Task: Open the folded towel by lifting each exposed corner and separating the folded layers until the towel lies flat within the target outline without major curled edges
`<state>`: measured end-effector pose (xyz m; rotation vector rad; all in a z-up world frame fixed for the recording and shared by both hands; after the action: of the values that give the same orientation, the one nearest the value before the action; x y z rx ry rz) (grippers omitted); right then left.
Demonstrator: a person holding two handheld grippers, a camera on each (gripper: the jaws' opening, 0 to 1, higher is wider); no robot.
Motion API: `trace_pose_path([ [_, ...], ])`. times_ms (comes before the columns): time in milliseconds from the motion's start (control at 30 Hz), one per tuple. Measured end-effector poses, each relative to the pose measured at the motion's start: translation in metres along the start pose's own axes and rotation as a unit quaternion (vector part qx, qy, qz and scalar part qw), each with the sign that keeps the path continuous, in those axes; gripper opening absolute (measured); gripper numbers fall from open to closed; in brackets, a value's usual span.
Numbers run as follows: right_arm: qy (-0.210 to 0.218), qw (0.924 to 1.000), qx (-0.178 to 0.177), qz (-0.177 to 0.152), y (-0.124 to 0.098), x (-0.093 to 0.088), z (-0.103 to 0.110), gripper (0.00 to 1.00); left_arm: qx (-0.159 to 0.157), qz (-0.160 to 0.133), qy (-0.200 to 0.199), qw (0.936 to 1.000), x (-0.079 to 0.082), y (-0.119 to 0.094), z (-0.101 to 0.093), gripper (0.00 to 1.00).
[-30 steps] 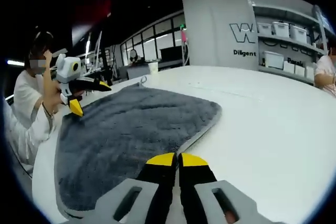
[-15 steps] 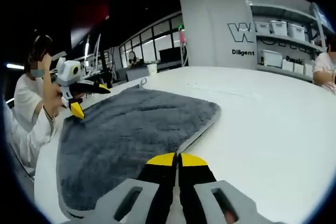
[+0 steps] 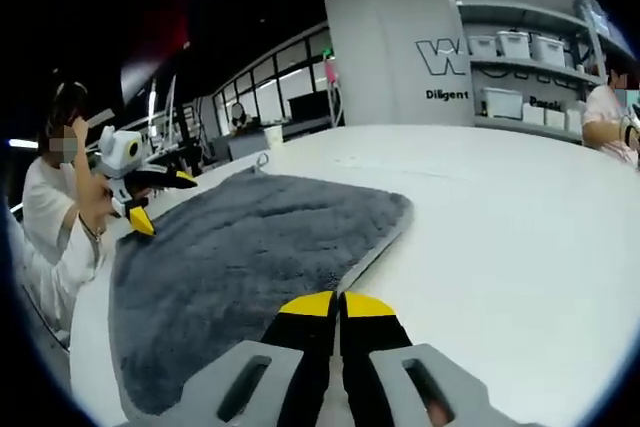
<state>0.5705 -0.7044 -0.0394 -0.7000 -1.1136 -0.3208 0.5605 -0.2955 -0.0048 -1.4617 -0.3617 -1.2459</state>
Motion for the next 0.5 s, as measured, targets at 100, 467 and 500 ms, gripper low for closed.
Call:
trace_pose_path([
  [100, 0.004, 1.0, -0.003, -0.002, -0.004, -0.001, -0.001, 0.0, 0.002, 0.007, 0.001, 1.0, -0.002, 0.001, 0.0, 0.96],
  [467, 0.017, 0.9998, -0.004, -0.001, -0.018, -0.001, -0.011, 0.0, 0.002, 0.008, 0.002, 1.0, -0.002, 0.0, 0.001, 0.96],
  [500, 0.019, 0.9998, -0.006, 0.0, -0.02, -0.001, -0.013, 0.0, 0.002, 0.011, 0.002, 0.9999, -0.003, 0.001, 0.001, 0.96],
])
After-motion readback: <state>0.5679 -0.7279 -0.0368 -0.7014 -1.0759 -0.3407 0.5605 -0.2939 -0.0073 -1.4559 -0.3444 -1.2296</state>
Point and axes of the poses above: the point that each gripper's makers call its tool centre point, and the gripper's own axes: y roughly forward along the fingers, z roughly to its left, x roughly out of its top, the point moved 10 cm from there along -y, roughly backward along the fingers, and after that the axes turned 14 degrees about x, right-handed, at the moved point
